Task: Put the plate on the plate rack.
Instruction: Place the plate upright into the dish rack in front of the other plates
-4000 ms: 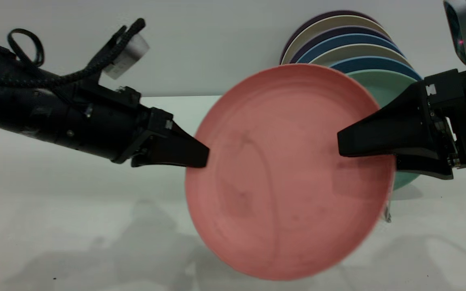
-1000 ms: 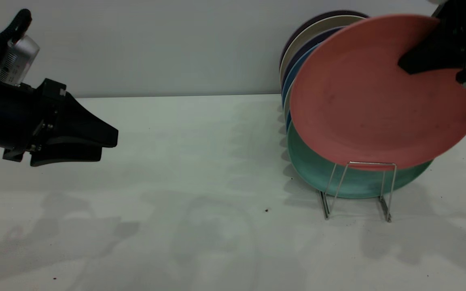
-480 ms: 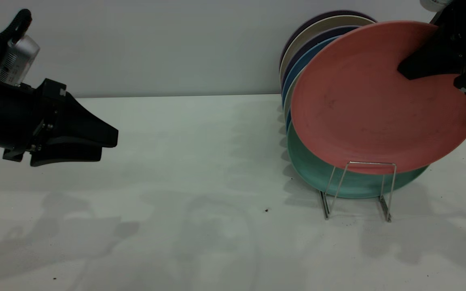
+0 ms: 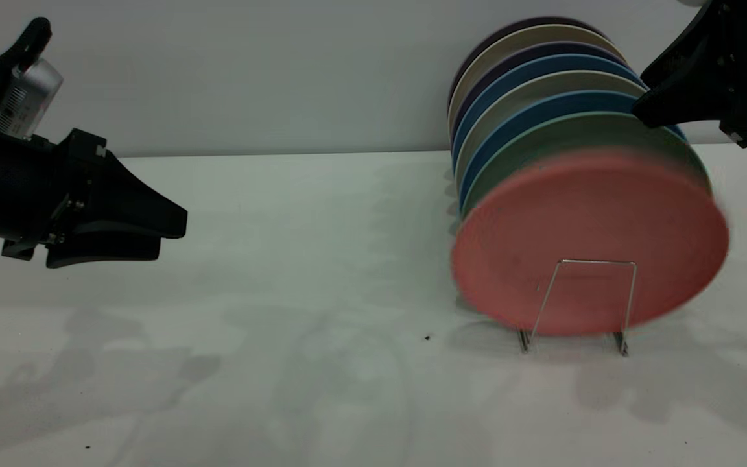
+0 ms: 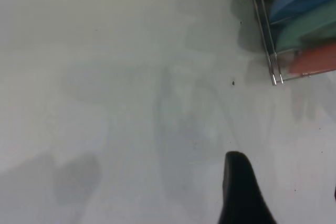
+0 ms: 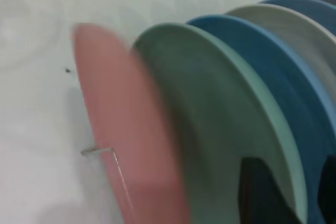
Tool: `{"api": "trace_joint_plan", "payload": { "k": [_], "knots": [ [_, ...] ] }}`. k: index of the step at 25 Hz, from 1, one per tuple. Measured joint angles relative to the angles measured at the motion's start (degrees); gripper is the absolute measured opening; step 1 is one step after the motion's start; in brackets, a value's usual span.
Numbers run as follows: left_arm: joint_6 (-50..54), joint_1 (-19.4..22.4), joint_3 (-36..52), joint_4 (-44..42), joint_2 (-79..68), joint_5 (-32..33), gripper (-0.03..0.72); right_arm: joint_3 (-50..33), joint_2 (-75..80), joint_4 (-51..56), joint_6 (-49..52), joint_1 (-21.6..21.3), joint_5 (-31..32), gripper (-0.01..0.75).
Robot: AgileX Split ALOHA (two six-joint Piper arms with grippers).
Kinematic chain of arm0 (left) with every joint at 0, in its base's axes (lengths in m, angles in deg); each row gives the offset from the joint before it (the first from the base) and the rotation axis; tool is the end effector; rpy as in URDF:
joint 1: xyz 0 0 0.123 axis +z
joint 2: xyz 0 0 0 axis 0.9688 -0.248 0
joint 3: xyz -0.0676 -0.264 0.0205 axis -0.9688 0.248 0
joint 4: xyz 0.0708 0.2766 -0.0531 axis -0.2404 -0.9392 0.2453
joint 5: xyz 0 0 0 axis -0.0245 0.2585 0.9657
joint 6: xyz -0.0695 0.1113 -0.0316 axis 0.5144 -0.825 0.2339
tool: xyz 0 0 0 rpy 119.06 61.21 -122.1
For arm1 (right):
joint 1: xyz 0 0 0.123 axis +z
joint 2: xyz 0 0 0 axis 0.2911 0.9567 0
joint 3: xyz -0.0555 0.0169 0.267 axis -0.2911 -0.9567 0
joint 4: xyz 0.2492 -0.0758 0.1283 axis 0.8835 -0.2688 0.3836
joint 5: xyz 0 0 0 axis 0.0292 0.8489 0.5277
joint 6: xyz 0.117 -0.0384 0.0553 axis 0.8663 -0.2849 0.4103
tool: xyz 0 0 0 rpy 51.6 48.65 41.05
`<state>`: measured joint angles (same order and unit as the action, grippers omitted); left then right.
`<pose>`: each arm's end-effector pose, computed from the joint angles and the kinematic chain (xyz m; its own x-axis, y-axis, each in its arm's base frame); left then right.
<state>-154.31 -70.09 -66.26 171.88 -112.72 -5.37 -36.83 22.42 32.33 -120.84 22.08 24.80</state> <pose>0.3361 -0.0535 0.0299 -0.8973 -0.1238 -0.4238 0.1684 0.7913 -0.5878 0.3734 0.0822 0.1431 -0.1241 -0.7901 -0.6003 -0.7788 0.4525 -0.4345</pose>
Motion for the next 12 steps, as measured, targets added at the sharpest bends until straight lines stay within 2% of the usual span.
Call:
{"api": "trace_joint_plan", "payload": {
  "k": [5,12],
  "knots": [
    [0.0,0.0,0.0,0.0,0.0,-0.3,0.456,0.0,0.0,0.8,0.0,0.0,0.1,0.311],
    [0.9,0.0,0.0,0.0,0.0,-2.4,0.456,0.0,0.0,11.4,0.0,0.0,0.0,0.313]
  ]
}}
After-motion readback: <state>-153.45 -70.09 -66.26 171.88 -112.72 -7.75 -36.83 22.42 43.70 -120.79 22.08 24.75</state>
